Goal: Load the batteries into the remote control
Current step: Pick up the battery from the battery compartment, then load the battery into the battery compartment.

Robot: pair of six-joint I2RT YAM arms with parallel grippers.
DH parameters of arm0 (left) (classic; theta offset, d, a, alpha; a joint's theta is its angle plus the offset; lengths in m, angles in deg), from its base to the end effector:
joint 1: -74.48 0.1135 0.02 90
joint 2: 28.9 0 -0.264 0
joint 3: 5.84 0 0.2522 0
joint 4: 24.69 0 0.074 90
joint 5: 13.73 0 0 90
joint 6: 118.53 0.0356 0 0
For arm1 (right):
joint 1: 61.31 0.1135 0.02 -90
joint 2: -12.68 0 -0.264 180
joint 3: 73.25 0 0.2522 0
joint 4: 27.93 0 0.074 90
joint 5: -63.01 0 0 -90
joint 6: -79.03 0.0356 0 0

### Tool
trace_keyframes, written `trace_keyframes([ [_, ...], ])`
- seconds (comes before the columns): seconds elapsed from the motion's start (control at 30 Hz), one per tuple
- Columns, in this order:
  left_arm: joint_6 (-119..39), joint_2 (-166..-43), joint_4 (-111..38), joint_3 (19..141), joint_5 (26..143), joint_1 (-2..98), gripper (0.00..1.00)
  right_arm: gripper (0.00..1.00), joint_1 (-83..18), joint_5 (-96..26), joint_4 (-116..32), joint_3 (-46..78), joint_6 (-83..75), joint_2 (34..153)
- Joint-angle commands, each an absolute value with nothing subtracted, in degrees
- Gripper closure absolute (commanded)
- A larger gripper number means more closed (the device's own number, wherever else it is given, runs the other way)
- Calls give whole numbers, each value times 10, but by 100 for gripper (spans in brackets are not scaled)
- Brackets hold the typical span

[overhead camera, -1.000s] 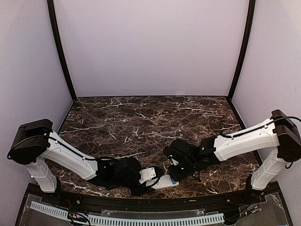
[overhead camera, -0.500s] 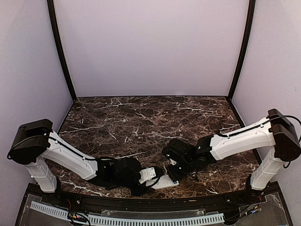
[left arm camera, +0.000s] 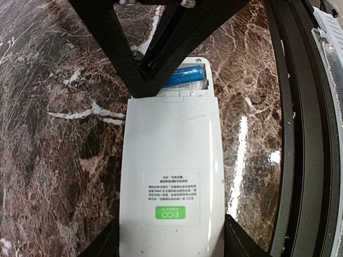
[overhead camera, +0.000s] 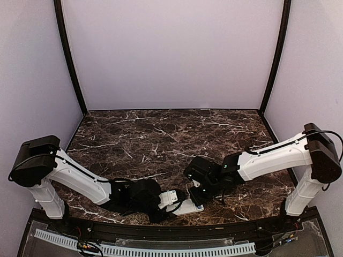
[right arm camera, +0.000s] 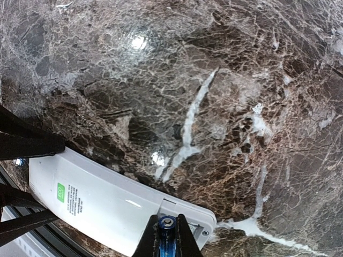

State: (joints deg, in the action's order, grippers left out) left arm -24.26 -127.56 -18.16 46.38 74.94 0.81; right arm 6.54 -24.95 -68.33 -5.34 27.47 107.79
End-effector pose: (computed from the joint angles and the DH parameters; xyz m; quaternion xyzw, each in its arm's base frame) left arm 0.0901 -0.3046 0.1214 0.5659 0.7074 -0.2323 0.3540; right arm 0.1179 0.2863 0.1599 -0.2456 0.9496 0.1449 0.1305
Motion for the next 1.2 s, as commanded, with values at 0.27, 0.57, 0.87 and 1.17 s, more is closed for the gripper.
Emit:
trace_keyframes([
  [0.27,-228,-1287,-284,437,728,10,68,100,59,-190,-544,-166,253,957],
  [0.57,-226,-1288,-285,439,729,10,68,100,59,-163,-425,-214,247,915],
  [0.87,-226,-1288,-285,439,729,10,67,100,69,-171,-280,-305,249,901],
  [1.17,-227,-1289,-285,440,728,10,67,100,89,-165,-222,-338,251,922],
])
